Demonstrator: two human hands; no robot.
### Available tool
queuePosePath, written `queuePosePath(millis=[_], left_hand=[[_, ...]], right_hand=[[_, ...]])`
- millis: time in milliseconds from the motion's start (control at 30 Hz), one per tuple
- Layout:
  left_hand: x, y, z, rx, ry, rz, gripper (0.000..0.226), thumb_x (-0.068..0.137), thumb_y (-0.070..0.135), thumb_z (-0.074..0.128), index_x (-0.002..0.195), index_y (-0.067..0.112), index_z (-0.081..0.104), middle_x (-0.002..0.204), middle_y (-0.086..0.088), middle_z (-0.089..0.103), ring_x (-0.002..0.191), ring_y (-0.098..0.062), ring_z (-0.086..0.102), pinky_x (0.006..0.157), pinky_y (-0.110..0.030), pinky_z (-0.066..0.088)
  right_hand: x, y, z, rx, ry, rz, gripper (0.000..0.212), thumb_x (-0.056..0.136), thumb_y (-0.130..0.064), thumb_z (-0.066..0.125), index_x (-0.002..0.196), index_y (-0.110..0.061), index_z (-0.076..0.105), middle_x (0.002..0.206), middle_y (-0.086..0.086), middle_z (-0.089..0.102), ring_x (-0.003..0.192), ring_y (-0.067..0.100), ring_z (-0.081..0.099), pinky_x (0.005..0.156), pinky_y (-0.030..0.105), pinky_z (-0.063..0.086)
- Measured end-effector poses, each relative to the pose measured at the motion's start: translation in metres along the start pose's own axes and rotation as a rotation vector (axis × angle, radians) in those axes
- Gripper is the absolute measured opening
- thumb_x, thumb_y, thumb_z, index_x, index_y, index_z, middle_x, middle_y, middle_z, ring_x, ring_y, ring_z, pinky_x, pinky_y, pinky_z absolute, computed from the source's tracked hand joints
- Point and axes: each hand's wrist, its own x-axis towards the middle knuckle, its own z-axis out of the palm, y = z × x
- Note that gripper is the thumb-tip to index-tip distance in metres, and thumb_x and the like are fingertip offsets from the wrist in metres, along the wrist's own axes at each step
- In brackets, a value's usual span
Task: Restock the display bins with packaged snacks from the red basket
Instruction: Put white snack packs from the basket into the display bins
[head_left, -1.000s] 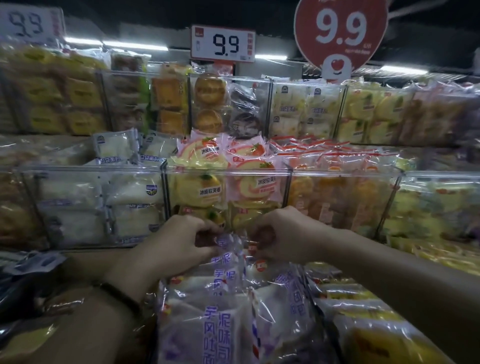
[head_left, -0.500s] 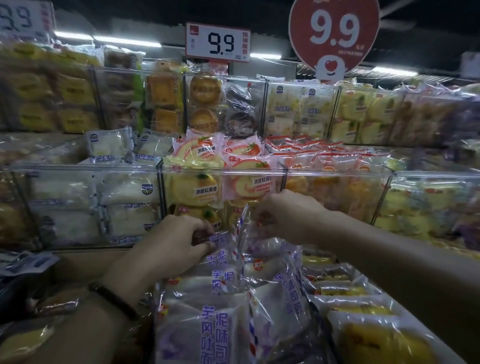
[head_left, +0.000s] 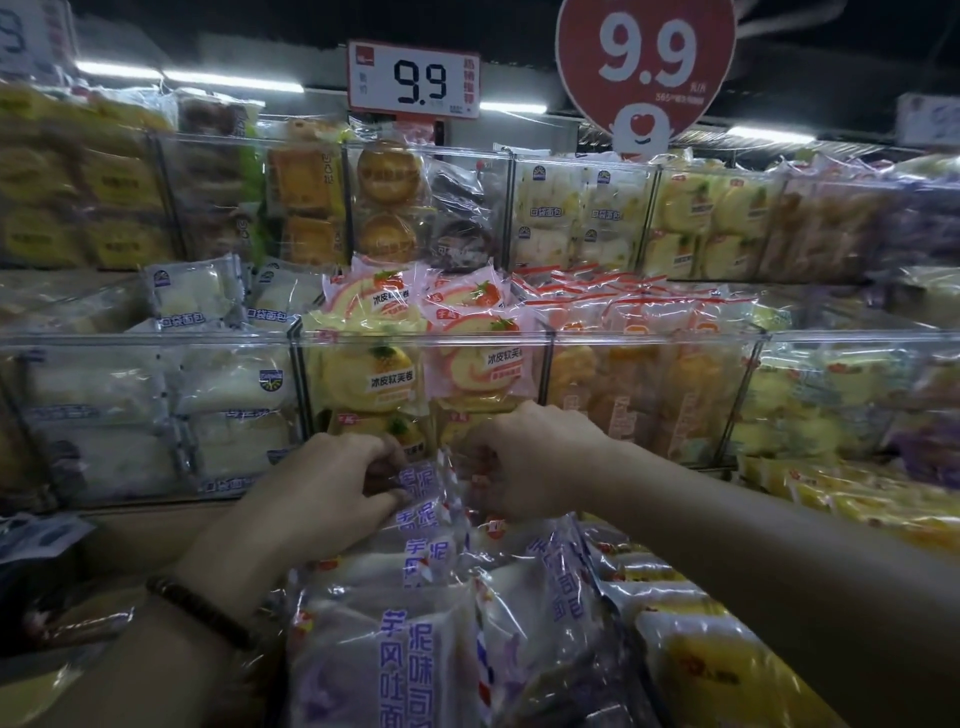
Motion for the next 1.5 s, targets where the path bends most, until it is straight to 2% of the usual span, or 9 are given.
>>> queuePosePath(millis=[133,300,567,767,867,1000,1167,1267,1500], left_hand=[[0.002,-0.005,-0.002,-0.098,-0.067,0.011,0.034,0.089,0.035,0.082,0.115,0.048,0.063,0.092,0.030,0.064,0.088,0.015,0.060,0.074,-0.006,0.045],[0.004,-0.013,-0.007,-0.236,-0.130,-0.027,0.037,0.089,0.018,0.083,0.111,0.045,0.071,0.097,0.019,0.077,0.096,0.004,0.071,0.095,-0.034,0.060],[0.006,-0.008,0.006,-0.131,-0.090,0.033,0.044,0.088,0.013,0.076,0.117,0.046,0.070,0.107,0.026,0.075,0.102,0.012,0.068,0.098,-0.028,0.058],[0.001,-0.007,0.003,-0.133,-0.034,0.074,0.041,0.086,0.024,0.085,0.111,0.051,0.067,0.101,0.030,0.073,0.096,0.017,0.066,0.090,-0.012,0.053],[0.002,-0.009,0.000,-0.188,0.059,0.095,0.036,0.078,0.035,0.091,0.107,0.045,0.072,0.099,0.024,0.074,0.093,0.011,0.068,0.091,-0.023,0.058],[-0.005,0.003,-0.013,-0.198,0.250,0.193,0.022,0.079,0.039,0.091,0.093,0.041,0.074,0.082,0.016,0.068,0.081,0.001,0.065,0.067,-0.009,0.047],[-0.015,0.017,-0.016,-0.201,0.052,0.267,0.014,0.082,0.039,0.087,0.089,0.042,0.075,0.077,0.018,0.073,0.073,-0.006,0.069,0.063,-0.017,0.052],[-0.017,0.016,-0.015,-0.178,-0.072,0.215,0.022,0.081,0.044,0.087,0.099,0.043,0.073,0.083,0.023,0.075,0.078,0.000,0.071,0.070,-0.022,0.058],[-0.016,0.008,-0.010,-0.217,-0.145,0.177,0.053,0.078,0.026,0.091,0.118,0.053,0.071,0.093,0.017,0.074,0.086,-0.001,0.071,0.081,-0.026,0.060]], right_hand=[[0.003,-0.002,-0.007,-0.030,0.046,0.041,0.024,0.082,-0.052,0.073,0.096,-0.033,0.070,0.086,-0.007,0.064,0.073,0.020,0.062,0.061,0.031,0.052],[0.010,0.003,-0.015,-0.094,0.133,0.105,0.010,0.084,-0.023,0.077,0.093,-0.022,0.072,0.083,-0.002,0.066,0.069,0.022,0.066,0.064,0.038,0.062],[0.006,-0.013,0.008,-0.039,0.078,0.036,0.023,0.084,-0.030,0.077,0.104,-0.021,0.070,0.086,0.000,0.060,0.076,0.025,0.065,0.061,0.037,0.058],[0.007,-0.008,0.008,0.032,0.068,0.096,0.020,0.082,-0.029,0.079,0.085,-0.018,0.063,0.079,-0.001,0.055,0.067,0.022,0.060,0.058,0.034,0.056],[0.004,-0.005,0.005,0.082,0.026,0.044,0.024,0.081,-0.039,0.079,0.081,-0.022,0.062,0.078,-0.003,0.056,0.070,0.022,0.059,0.058,0.032,0.052],[0.000,0.004,-0.021,0.186,-0.045,0.035,0.019,0.082,-0.036,0.076,0.087,-0.022,0.065,0.084,-0.003,0.065,0.075,0.019,0.064,0.060,0.031,0.057],[-0.020,0.004,-0.045,0.293,-0.035,-0.151,0.016,0.081,-0.021,0.073,0.095,-0.027,0.077,0.084,-0.015,0.071,0.077,-0.001,0.067,0.069,0.016,0.055],[-0.029,-0.005,-0.035,0.302,-0.218,-0.220,0.023,0.082,-0.035,0.078,0.104,-0.029,0.075,0.092,-0.012,0.074,0.085,0.005,0.069,0.078,0.030,0.061],[-0.033,-0.011,-0.029,0.232,-0.339,-0.194,0.026,0.089,-0.050,0.074,0.091,-0.026,0.066,0.079,-0.009,0.061,0.070,0.009,0.055,0.062,0.028,0.045]])
